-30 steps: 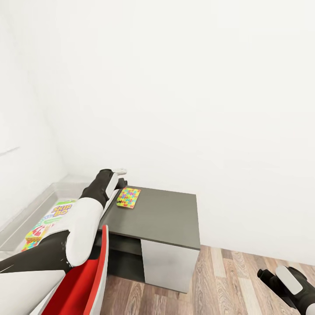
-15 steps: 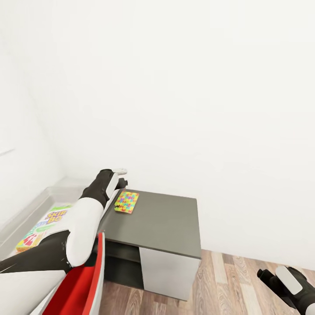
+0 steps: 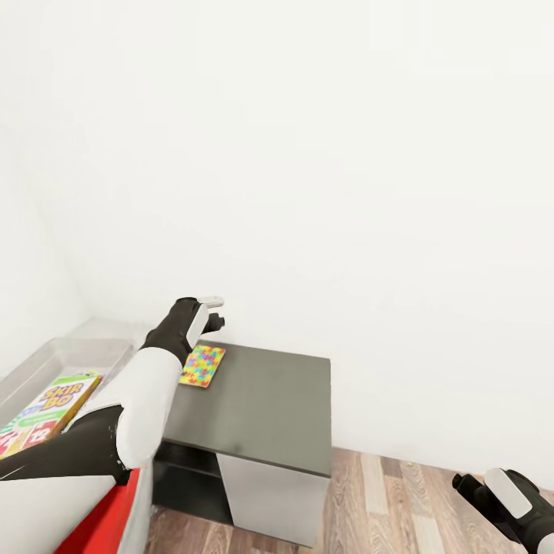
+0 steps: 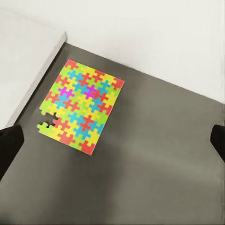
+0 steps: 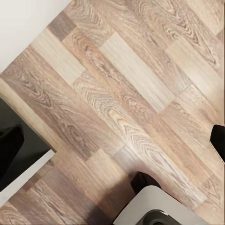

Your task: Put all the toys in the child's room - the three board games (two on the bed and one on the table), the two jigsaw puzzles on the table, and the tennis ball on the table - inside the toy box on the table in the child's room.

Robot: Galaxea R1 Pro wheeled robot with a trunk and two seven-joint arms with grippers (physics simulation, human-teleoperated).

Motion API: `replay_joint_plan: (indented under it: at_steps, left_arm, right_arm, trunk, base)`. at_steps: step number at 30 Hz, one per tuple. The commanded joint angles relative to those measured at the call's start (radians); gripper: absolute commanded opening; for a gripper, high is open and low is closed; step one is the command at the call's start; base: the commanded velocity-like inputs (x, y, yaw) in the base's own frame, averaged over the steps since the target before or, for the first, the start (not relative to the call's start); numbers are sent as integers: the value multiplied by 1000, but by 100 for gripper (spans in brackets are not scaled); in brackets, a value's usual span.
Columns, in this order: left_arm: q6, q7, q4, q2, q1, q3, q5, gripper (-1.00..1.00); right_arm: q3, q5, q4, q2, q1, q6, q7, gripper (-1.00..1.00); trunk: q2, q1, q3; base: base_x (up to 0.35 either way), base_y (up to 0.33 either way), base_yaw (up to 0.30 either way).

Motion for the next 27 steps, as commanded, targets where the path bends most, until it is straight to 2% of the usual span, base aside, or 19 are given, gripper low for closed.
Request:
replay_joint_plan:
  at_steps: [1,12,27]
  left_arm:
    - [5,-3,-1,-2,-1,7,-10,100]
    - [5,-2,-3,0,-1,7,-10,100]
    - [6,-1,-3,0,-1,7,-10,100]
  right_arm:
    - [-2,-8,-2,0,0,3,-7,100]
    - [-1,-8,-2,0,0,3,-7,100]
    - [-1,-8,-1,0,0,4,-7,100]
  trunk:
    - [-2,1,-2]
    - [-2,1,-2]
    - [-2,1,-2]
  base:
    - [33,-278,0]
    - [11,-91,68]
    - [109,-31,185]
